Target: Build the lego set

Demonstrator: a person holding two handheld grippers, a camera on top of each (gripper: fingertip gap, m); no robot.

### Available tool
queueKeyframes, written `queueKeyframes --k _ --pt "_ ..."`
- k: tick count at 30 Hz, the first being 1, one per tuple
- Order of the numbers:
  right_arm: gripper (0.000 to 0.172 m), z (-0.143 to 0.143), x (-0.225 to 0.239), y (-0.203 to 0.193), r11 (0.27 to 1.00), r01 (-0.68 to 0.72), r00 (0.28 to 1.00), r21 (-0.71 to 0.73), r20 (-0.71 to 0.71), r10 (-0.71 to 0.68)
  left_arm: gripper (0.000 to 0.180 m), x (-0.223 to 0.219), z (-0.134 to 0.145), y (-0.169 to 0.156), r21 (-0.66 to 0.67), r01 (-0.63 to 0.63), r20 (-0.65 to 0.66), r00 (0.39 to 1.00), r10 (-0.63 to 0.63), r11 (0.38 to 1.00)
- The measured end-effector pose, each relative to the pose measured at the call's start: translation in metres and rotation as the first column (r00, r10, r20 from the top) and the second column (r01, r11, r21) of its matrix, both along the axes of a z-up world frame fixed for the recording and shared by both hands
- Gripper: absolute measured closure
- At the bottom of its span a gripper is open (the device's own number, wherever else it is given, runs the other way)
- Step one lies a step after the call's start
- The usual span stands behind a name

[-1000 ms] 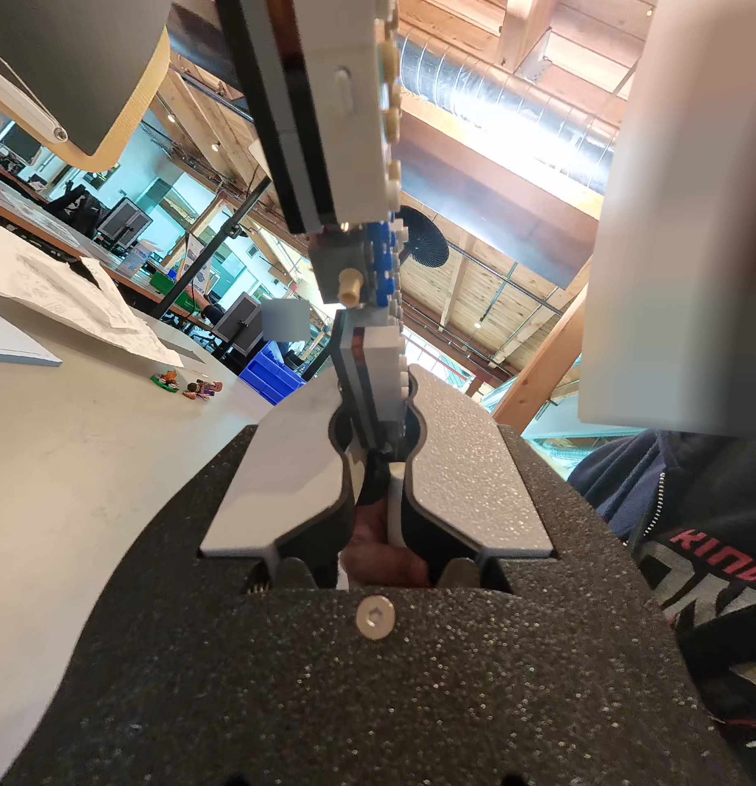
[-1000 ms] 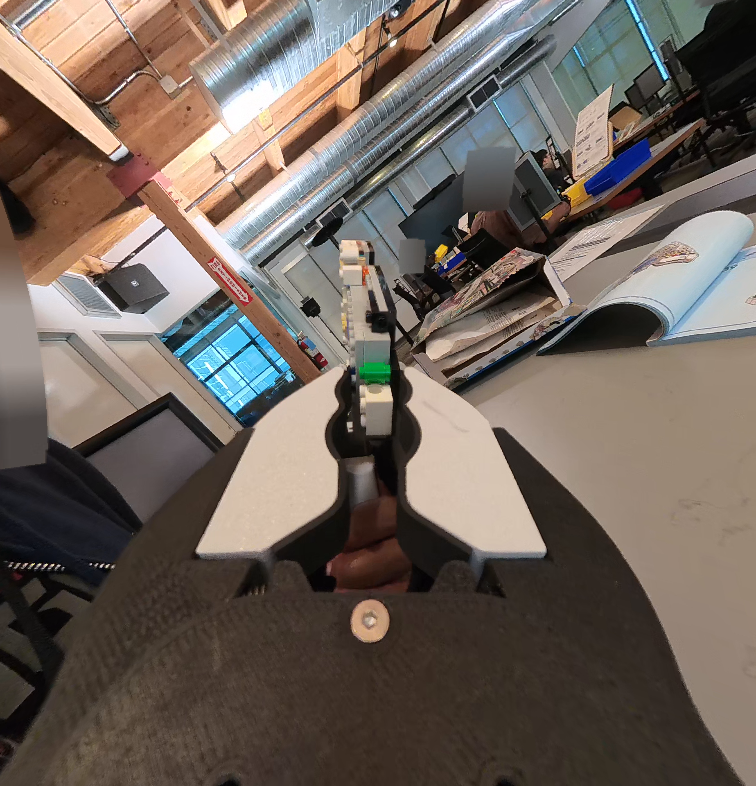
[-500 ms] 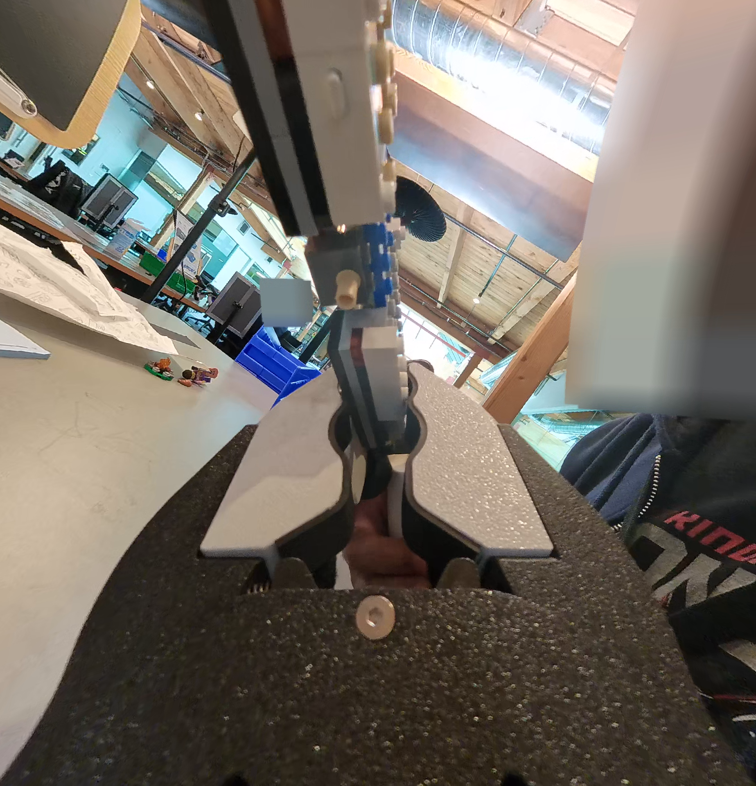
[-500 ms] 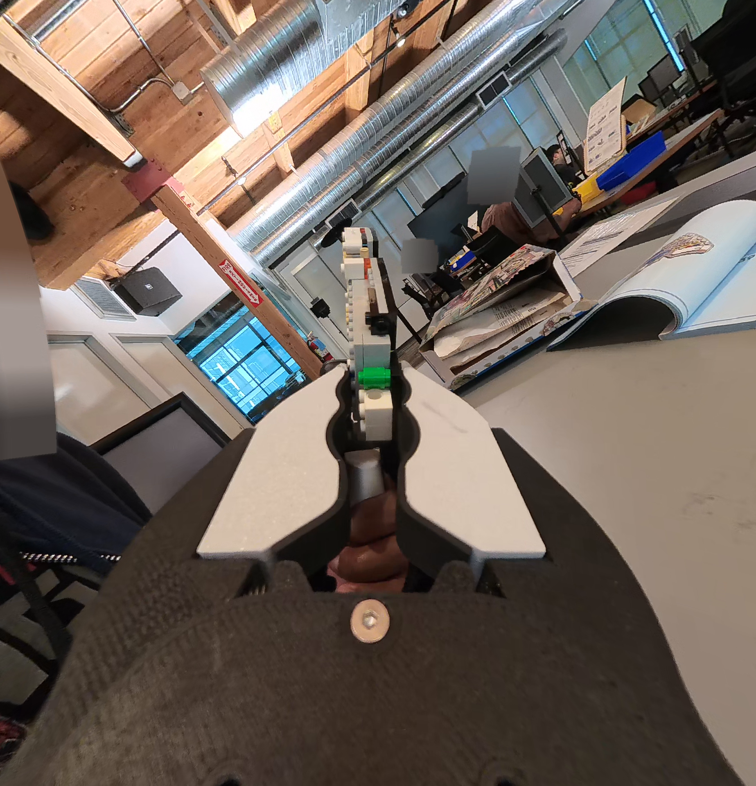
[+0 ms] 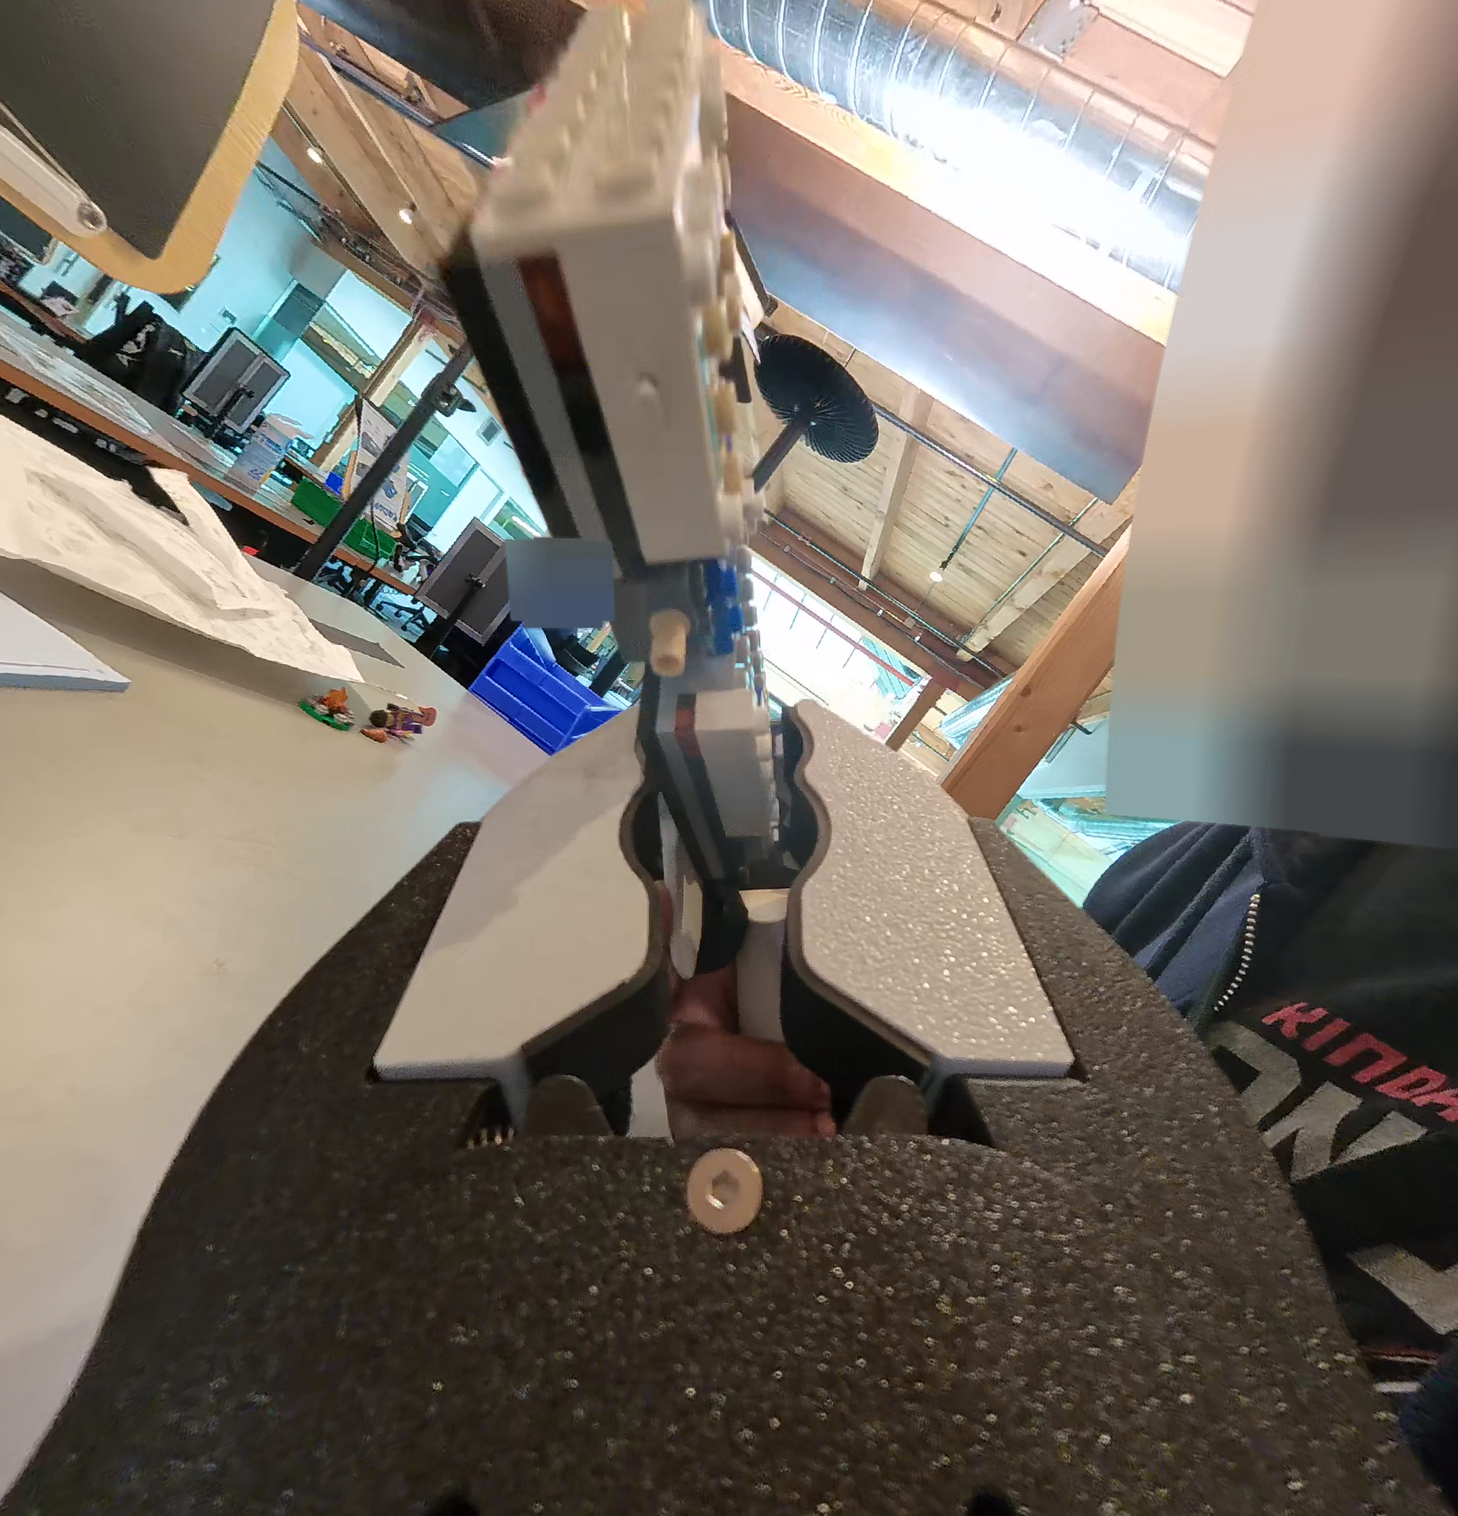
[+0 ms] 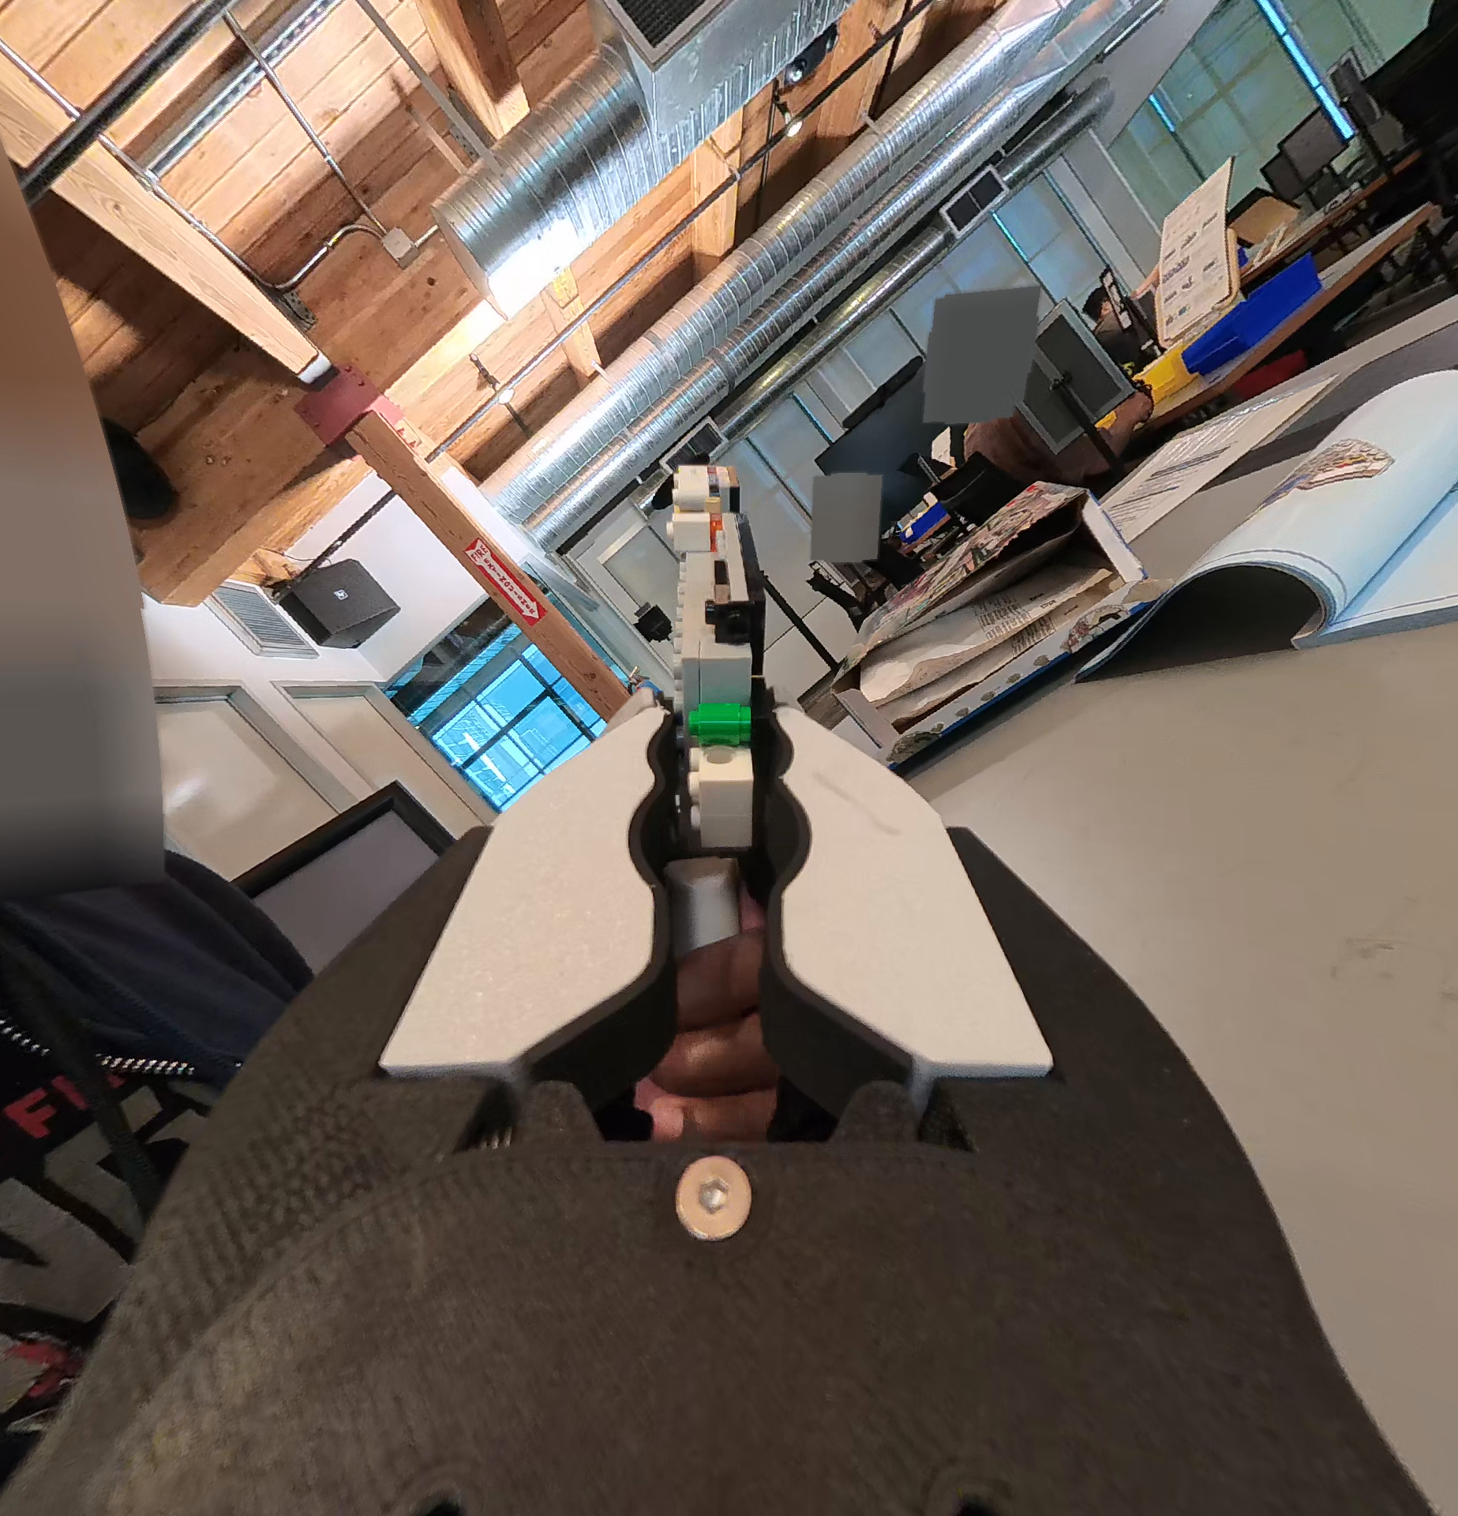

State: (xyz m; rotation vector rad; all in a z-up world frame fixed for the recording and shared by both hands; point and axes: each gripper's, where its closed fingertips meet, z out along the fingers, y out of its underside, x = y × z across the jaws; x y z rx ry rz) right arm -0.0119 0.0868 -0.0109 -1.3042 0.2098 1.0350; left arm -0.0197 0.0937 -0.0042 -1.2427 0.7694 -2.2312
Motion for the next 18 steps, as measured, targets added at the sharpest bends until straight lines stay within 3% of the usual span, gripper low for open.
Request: queueKeyframes --k 5,11,18 --pt "0.153 -0.004 0.001 0.001 0.998 -0.028 0.999 -0.048 -0.044 0.025 0.157 -0.002 -0.003 0.006 -0.038 0.015 -0.044 0.999 -0.017 0.999" --pt "0.152 -0.014 0.006 0.003 0.982 -0.040 0.990 -0.186 -0.139 0.014 0.158 0.003 -0.015 0.009 -0.219 0.025 -0.087 0.995 -0.045 0.976" --pt "0.148 -0.020 0.010 0.006 0.969 -0.038 0.983 -0.246 -0.186 -0.009 0.158 0.009 -0.027 0.010 -0.404 0.042 -0.093 0.992 -0.087 0.914"
